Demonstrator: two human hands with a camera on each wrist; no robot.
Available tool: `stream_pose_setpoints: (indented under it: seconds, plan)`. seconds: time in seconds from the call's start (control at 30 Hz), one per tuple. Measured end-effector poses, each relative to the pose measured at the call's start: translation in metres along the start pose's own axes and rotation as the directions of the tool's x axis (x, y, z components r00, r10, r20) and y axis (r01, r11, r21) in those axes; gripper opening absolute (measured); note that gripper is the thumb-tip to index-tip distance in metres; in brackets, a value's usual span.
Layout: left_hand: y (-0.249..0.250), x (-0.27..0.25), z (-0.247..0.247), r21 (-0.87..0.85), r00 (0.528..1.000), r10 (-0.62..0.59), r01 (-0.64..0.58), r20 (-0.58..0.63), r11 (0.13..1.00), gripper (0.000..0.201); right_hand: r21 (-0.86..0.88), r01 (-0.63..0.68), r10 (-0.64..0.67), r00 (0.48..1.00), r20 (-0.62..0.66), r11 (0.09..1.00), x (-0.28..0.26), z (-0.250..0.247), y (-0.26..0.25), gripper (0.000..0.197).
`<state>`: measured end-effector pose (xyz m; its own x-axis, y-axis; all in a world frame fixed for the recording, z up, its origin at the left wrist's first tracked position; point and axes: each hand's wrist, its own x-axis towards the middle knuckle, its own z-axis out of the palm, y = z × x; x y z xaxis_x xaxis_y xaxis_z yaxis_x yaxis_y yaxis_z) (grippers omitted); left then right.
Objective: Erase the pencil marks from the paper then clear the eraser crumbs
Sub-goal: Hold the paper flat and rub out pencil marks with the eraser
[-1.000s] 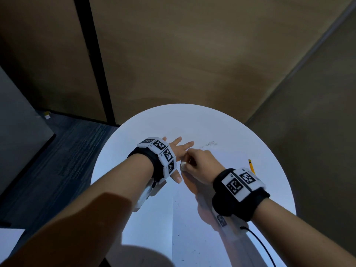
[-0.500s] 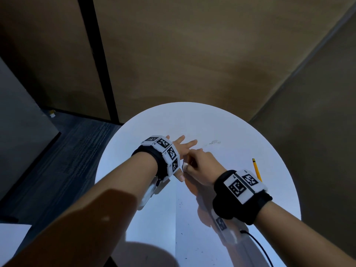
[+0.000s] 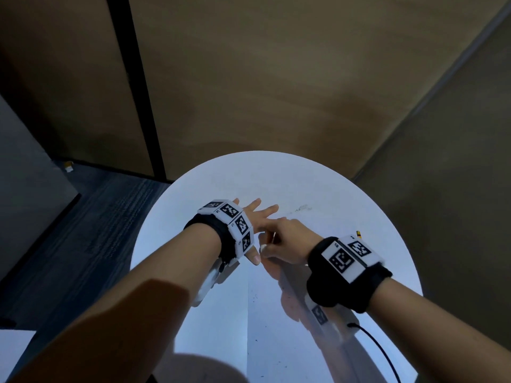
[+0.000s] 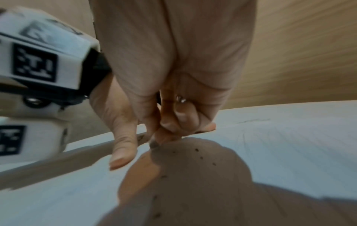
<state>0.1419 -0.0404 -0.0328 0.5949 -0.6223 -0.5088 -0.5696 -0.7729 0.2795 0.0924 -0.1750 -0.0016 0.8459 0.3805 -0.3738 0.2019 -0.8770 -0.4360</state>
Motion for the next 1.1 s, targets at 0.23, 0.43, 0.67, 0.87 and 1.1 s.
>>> stream_pose_setpoints:
  seconds: [0.23, 0.43, 0.67, 0.87, 1.1]
  plan:
    - [-0.005, 0.004, 0.003, 0.004, 1.000, 0.008, -0.008, 0.006, 1.000, 0.112, 0.069, -0.017, 0.019, 0.999, -0.026, 0.998, -0.008, 0.007, 0.006, 0.022]
    - [-0.002, 0.002, 0.002, 0.021, 1.000, -0.004, 0.004, -0.001, 1.000, 0.095, 0.045, -0.059, 0.064, 0.992, -0.106, 0.997, 0.003, -0.003, 0.004, 0.020]
    - [-0.004, 0.005, 0.003, 0.039, 1.000, 0.003, -0.004, 0.016, 0.999, 0.113, -0.060, -0.018, 0.022, 0.998, 0.057, 0.998, -0.013, -0.001, 0.006, 0.011]
    - [-0.002, 0.002, 0.001, 0.038, 1.000, 0.010, -0.010, 0.013, 0.999, 0.105, 0.039, -0.043, 0.048, 0.989, -0.138, 0.998, -0.004, 0.003, 0.007, 0.003]
    - [-0.002, 0.005, 0.002, 0.043, 0.999, -0.018, 0.016, 0.028, 0.999, 0.089, 0.183, -0.107, 0.101, 0.994, 0.043, 0.977, -0.024, -0.005, 0.026, 0.019]
